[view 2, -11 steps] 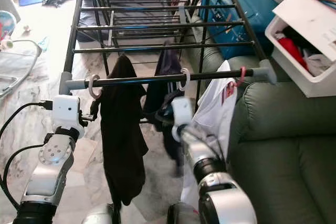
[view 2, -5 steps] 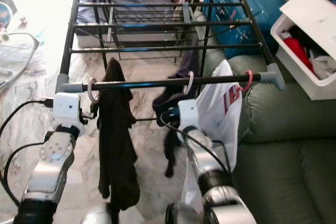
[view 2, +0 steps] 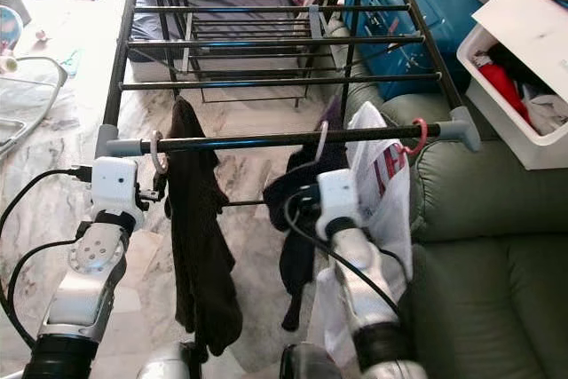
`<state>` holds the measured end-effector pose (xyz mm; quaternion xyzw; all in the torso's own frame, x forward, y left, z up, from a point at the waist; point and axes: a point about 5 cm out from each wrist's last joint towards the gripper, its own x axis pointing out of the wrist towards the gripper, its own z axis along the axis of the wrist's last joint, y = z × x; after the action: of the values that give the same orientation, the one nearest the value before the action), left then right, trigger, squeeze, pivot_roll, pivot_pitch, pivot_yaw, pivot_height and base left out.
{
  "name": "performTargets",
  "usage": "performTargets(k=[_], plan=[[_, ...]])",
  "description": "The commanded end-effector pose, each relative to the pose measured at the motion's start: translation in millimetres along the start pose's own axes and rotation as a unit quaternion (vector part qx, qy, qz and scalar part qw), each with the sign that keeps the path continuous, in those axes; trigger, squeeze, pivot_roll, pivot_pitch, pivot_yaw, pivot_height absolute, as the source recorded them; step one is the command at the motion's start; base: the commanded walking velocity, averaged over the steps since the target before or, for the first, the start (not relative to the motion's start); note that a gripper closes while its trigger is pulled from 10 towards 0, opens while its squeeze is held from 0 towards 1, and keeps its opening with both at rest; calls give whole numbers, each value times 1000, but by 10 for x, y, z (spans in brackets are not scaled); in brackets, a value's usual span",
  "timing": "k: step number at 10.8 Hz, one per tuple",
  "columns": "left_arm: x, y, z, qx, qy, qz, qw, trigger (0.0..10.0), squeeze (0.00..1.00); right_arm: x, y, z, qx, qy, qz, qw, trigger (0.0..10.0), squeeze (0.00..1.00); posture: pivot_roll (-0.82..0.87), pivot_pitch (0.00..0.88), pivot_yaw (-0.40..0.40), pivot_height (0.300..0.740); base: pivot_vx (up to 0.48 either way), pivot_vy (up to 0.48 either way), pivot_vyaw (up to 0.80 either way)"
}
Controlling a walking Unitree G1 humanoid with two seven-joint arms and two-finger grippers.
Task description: Hang hanger
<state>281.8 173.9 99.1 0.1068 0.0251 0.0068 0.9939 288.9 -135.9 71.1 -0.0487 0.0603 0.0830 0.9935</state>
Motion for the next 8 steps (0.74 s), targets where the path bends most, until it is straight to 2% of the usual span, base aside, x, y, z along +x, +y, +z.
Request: performTargets(k=[1,2,5,8], plan=[[7,13,-35,6,15,10,1000,10000,0,-31,-46,81,0,-21,-15,1000,10000,1000,-25,74,-48,740,0,0,0],[36,47,-57,-11,27,11,999,10000,0,-90,-70,105,1,-32,-24,999,10000,1000,-31,76,-47,740,0,0,0],[46,21,-29,3,16,1,1000,10000,0,-193,-114,105,-1,-34,-28,999,10000,1000,-36,75,-45,740,0,0,0],[51,29,-27,0,13,2,1000,10000,0,-212,-116,129,-9,-38,-22,999,10000,1000,-37,69,-44,740,0,0,0]])
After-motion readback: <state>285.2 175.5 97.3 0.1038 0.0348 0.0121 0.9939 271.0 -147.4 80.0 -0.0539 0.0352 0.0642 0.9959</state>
